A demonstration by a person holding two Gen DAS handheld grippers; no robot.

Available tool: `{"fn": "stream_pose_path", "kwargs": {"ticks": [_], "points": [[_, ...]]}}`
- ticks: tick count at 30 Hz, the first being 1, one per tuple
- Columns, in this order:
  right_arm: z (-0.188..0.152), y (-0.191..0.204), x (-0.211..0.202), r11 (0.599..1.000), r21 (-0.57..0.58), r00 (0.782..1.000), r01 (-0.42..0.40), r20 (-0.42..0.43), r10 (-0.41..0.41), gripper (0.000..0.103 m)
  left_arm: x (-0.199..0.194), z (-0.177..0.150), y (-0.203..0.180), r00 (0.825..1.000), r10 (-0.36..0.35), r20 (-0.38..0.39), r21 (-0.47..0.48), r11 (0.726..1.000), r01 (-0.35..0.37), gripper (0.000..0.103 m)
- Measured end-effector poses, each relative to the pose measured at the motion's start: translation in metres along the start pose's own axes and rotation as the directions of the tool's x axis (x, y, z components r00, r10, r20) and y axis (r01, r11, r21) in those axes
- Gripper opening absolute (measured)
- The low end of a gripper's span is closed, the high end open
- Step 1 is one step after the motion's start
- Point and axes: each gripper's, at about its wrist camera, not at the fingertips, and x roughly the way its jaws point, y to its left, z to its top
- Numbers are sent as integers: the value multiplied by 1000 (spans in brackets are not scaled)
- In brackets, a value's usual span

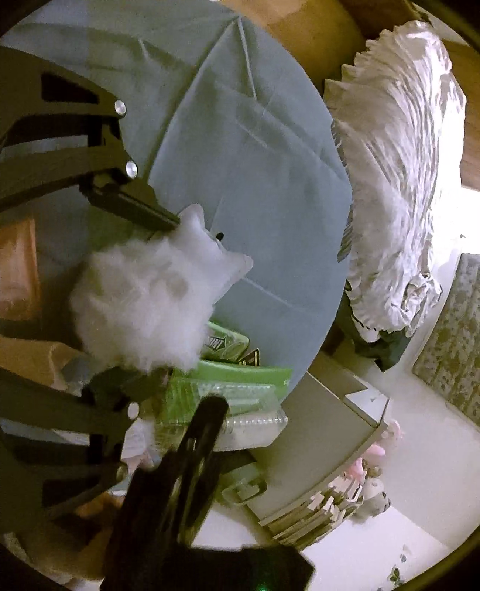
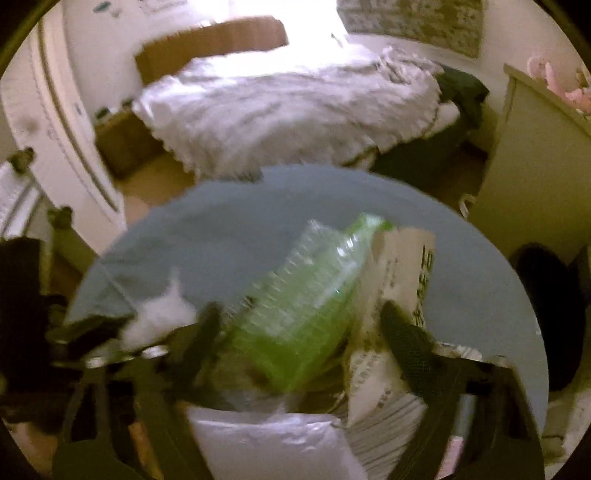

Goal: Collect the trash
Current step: 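Grasp the white fluffy ball with the left gripper while the right grasps the clear plastic tray, then carry the fluffy ball and plastic tray over the black bin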

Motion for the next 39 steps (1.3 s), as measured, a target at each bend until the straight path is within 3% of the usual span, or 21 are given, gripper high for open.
{"fn": "stream_pose_path", "kwargs": {"ticks": [1,2,3,8,12,15,19,22,27,32,39], "points": [[-5,-2,3,1000,2,1000,5,-3,-5,59,1,1,-1,1000,-5,5,7,1000,5,52],[-7,-7,3,1000,4,1000,1,4,-1,58,0,1,-1,1000,-14,7,10,1000,14,47],[-10,-10,2,1000,10,1000,-5,8,5,50,-1,0,0,1000,-16,12,8,1000,16,46],[-20,-36,-23,984,90,985,-156,85,148,44,-7,-1,0,999,-23,45,-8,1000,24,44],[-27,-54,-60,948,109,942,-300,189,277,44,-23,1,-7,995,-28,96,2,1000,28,43],[-31,-65,-88,918,83,895,-387,274,352,44,-37,6,-16,990,-37,137,12,999,36,43],[-35,-85,-123,897,39,833,-441,389,393,44,-57,18,-41,978,-69,198,47,997,61,43],[-40,-116,-146,909,35,805,-415,479,349,44,-62,28,-64,970,-98,223,85,993,81,43],[-54,-186,-164,923,138,787,-358,577,219,44,-50,46,-113,959,-164,231,163,978,128,43],[-70,-254,-171,927,241,787,-288,610,86,44,-20,59,-171,953,-234,190,245,952,184,43],[-97,-344,-158,896,378,797,-233,603,-47,44,39,67,-248,942,-321,92,331,903,275,44]]}}
